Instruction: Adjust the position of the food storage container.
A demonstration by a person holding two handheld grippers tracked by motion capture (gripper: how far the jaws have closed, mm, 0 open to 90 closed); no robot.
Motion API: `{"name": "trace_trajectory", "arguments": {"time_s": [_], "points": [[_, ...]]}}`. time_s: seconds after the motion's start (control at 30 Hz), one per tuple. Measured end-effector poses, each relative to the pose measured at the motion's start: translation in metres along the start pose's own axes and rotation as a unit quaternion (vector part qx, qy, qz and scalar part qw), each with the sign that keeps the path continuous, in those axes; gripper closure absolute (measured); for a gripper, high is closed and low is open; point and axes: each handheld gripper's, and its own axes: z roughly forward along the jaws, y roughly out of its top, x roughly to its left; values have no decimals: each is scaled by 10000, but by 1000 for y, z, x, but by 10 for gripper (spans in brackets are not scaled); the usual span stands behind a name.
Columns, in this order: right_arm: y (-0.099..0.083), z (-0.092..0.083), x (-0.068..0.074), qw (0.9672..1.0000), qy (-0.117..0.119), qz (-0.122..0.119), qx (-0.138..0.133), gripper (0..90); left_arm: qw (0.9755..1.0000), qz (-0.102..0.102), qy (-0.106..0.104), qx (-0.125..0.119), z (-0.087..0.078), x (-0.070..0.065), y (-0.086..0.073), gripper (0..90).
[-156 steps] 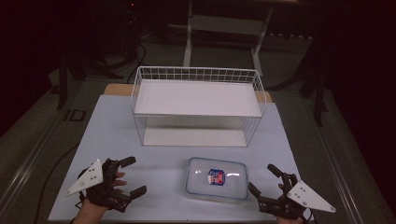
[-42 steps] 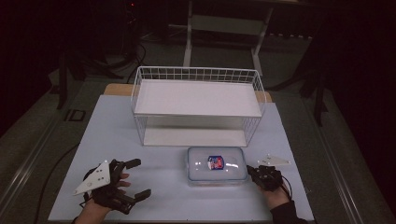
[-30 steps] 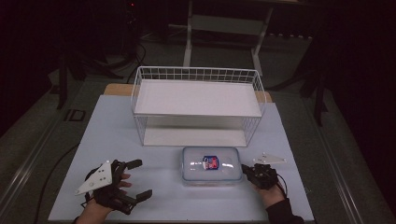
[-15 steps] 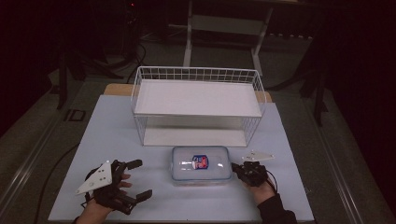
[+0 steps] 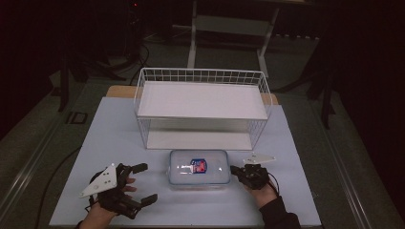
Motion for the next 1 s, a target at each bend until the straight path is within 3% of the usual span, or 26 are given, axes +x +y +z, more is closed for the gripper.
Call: {"name": "trace_trajectory", "arguments": {"time_s": [0.17,0.23,0.3,0.4,0.5,0.57,0.67,0.77,0.83,0.9,0.93,1.0], "points": [[2,-16,-5,9995,-219,81,-233,865,9998,-58,151,125,1,2,5,10],[5,-25,-3,9988,-198,118,-431,737,9997,-117,184,118,2,3,9,10],[7,-34,1,9976,-172,25,-663,667,9990,-154,365,186,3,3,12,10],[11,-45,5,9964,8,44,-848,514,9982,-247,464,286,5,7,17,10],[15,-51,9,9941,327,2,-1033,331,9978,-399,396,364,10,7,22,10],[17,-55,14,9919,427,-175,-1186,242,9977,-355,428,390,14,6,24,9],[20,-57,18,9893,547,-227,-1333,143,9971,-295,508,480,20,6,28,9],[22,-58,21,9853,711,-194,-1541,130,9961,-431,542,554,23,11,29,9],[21,-60,22,9816,783,-214,-1726,140,9941,-544,641,693,26,14,30,9],[20,-61,23,9817,620,-327,-1770,141,9921,-653,722,791,31,19,29,8],[18,-60,24,9799,397,-504,-1890,141,9921,-653,722,791,31,19,29,9],[18,-59,23,9796,475,-579,-1865,141,9909,-693,809,826,34,22,31,9]]}}
